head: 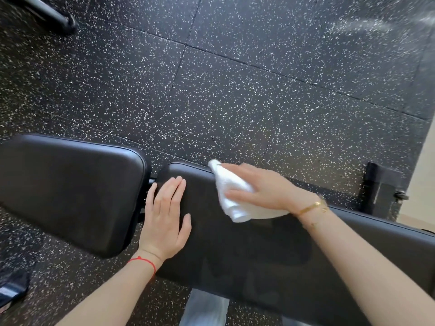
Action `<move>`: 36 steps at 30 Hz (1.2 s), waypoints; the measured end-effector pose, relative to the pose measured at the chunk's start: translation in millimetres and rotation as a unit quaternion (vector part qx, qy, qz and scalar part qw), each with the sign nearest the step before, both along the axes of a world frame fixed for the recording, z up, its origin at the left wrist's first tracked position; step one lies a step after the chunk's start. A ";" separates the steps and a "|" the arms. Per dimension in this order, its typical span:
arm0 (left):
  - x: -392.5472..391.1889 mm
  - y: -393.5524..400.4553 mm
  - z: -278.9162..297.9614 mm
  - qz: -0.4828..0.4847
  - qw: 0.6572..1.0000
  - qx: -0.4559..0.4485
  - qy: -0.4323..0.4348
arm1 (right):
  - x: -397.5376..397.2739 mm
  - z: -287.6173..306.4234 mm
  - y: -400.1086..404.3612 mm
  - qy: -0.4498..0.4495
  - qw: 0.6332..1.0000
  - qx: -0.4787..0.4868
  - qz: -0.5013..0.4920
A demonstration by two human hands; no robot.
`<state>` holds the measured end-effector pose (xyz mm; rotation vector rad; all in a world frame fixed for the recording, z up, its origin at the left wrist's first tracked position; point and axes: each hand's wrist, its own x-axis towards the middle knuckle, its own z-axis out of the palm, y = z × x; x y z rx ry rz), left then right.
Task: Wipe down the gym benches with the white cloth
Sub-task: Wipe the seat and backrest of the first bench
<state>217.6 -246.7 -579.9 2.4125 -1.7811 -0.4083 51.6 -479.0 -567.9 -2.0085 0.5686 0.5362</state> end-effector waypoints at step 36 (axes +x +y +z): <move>-178.3 -110.9 6.3 -0.014 0.999 0.009 -0.042 | -295.5 13.6 -53.6 0.138 0.970 -0.153 -0.126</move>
